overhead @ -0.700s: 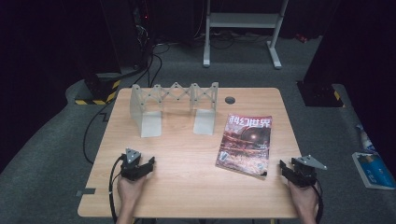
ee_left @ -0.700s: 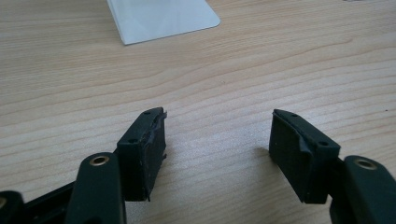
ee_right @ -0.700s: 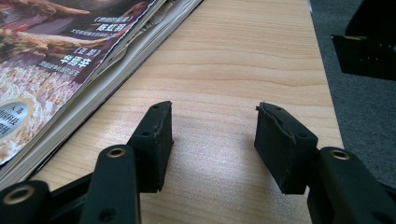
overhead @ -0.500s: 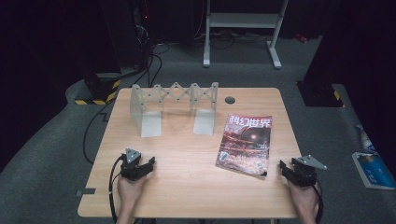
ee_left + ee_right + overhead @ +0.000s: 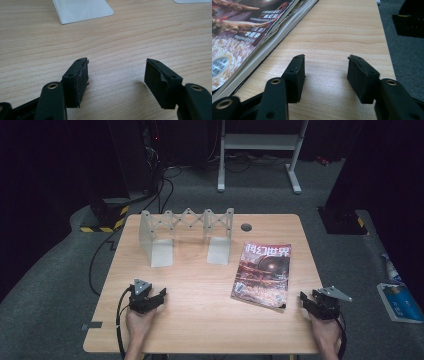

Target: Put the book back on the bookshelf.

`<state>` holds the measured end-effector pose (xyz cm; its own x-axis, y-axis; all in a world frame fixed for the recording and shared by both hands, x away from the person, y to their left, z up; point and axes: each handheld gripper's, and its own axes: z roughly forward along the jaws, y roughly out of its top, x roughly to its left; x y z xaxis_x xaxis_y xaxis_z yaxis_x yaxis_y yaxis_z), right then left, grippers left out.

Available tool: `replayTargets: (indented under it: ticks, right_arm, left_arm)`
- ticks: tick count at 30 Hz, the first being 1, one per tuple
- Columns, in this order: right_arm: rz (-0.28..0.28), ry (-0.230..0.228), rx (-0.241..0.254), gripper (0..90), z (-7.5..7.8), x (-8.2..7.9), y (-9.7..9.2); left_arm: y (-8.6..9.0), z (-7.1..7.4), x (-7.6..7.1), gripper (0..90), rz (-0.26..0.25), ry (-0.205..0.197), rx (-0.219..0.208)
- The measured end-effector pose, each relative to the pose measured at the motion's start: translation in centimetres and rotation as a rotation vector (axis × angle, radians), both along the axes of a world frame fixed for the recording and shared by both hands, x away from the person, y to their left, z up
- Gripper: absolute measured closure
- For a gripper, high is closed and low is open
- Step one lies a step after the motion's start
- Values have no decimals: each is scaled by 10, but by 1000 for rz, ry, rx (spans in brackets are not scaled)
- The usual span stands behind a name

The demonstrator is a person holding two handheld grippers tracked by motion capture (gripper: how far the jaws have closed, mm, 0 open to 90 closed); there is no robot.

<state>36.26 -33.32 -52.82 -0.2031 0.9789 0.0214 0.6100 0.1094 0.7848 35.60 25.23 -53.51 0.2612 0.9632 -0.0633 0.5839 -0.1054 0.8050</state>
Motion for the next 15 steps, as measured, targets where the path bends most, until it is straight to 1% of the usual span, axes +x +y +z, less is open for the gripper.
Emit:
replayTargets:
  ticks: [3,5,15]
  right_arm:
    - [-9,10,35,507,1,-1,-2]
    - [-8,13,45,512,1,-1,-3]
    - [9,12,51,523,3,-2,-3]
  left_arm:
    - [0,0,0,357,2,-2,-3]
    - [0,0,0,357,2,-1,-2]
    - [0,0,0,356,3,-1,-3]
